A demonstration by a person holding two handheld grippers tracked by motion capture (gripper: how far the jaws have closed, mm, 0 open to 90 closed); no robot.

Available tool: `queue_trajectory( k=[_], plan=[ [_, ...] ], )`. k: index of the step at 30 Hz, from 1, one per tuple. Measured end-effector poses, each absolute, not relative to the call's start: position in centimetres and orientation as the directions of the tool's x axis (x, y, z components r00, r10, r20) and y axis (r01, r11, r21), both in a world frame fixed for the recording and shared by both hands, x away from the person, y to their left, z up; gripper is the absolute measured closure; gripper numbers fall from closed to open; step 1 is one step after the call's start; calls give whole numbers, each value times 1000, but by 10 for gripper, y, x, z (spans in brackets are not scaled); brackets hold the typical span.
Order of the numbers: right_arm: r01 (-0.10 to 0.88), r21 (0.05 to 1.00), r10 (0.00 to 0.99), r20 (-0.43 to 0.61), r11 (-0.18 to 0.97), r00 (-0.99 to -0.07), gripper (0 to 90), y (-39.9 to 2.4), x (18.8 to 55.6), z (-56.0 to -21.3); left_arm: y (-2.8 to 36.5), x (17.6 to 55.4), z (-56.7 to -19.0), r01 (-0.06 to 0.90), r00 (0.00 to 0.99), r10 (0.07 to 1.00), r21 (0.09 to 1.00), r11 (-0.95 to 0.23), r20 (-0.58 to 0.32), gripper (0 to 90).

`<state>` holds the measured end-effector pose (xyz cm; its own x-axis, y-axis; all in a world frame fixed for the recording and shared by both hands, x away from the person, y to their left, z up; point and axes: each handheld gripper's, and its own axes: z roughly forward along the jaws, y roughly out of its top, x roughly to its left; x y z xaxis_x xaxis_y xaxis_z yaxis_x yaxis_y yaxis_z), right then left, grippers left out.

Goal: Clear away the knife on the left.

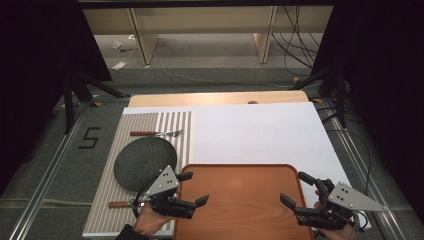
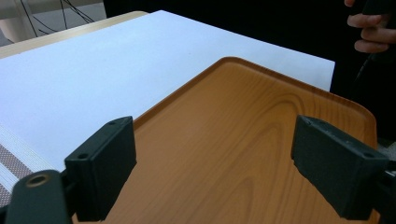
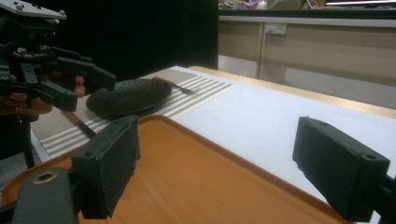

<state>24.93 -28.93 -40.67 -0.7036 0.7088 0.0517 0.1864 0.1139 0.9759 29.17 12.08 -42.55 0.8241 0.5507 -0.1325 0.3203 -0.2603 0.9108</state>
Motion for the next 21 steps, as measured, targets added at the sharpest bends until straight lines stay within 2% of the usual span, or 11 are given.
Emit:
queue_trajectory(
  k=[17, 21],
  plan=[
    [185, 976, 709, 49, 116, -703, 158, -289, 249, -407, 121, 293, -425, 328, 823, 551, 907, -264, -137, 137],
    [186, 975, 709, 48, 118, -703, 158, -289, 249, -407, 122, 294, -422, 362, 823, 534, 902, -234, -192, 139]
  ],
)
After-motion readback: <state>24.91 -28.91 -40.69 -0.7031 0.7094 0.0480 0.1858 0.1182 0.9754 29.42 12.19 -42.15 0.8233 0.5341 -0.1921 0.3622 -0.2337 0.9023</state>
